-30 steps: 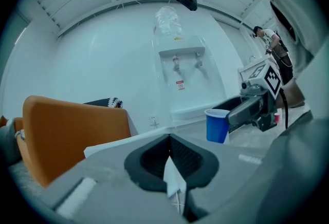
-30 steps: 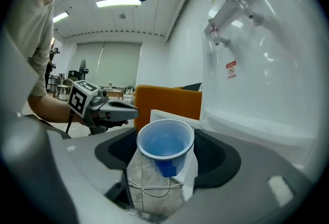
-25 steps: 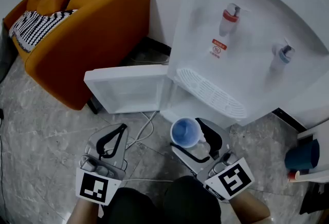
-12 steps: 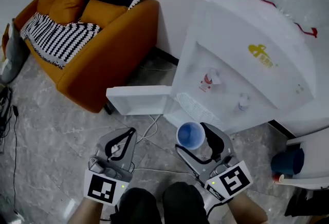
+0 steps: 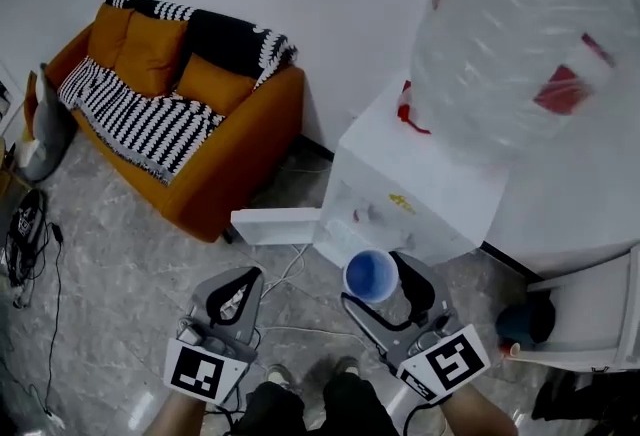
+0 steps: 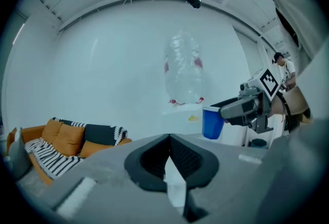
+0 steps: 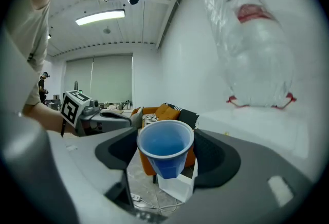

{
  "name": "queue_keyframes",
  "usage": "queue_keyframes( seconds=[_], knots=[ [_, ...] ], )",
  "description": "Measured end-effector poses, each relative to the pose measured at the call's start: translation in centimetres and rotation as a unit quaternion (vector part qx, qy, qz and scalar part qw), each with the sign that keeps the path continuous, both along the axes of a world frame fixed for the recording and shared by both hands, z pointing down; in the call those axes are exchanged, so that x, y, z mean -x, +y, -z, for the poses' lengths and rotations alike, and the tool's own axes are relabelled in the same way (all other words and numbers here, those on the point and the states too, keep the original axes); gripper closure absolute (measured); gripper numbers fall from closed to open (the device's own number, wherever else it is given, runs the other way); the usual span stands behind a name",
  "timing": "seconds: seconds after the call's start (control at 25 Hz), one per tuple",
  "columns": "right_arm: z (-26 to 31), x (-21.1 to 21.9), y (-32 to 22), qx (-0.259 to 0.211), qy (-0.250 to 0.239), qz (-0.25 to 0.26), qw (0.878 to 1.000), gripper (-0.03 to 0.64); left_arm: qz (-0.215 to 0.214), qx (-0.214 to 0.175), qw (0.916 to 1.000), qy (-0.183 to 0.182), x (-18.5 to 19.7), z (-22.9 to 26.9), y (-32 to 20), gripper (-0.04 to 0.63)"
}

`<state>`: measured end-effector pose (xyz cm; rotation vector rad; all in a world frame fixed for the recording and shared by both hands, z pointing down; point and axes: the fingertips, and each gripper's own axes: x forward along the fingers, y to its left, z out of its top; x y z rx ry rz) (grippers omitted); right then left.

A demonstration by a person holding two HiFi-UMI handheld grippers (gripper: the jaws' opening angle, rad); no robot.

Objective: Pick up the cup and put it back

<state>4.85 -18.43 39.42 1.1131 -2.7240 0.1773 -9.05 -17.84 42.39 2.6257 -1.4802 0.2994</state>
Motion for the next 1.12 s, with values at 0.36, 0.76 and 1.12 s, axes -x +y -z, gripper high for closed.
queue_keyframes(
  seconds=[0.36, 0.76, 1.12],
  knots=[
    [18.7, -0.6, 3.9, -0.041, -0.012, -0.012, 0.999, 0.270, 0.001, -0.022, 0.9998, -0.002, 0.1, 17.7, 3.7, 0.593],
    [31.2, -1.6, 9.4, -0.065, -0.019, -0.024, 0.997, 0.270, -0.013, -0.061, 0.9981, 0.002, -0.9, 31.1, 8.3, 0.593],
    [31.1, -1.6, 11.4, -0.047, -0.016, -0.042, 0.998, 0.268, 0.003, -0.059, 0.9983, -0.004, 0.5, 31.3, 10.7, 0.593]
  ],
)
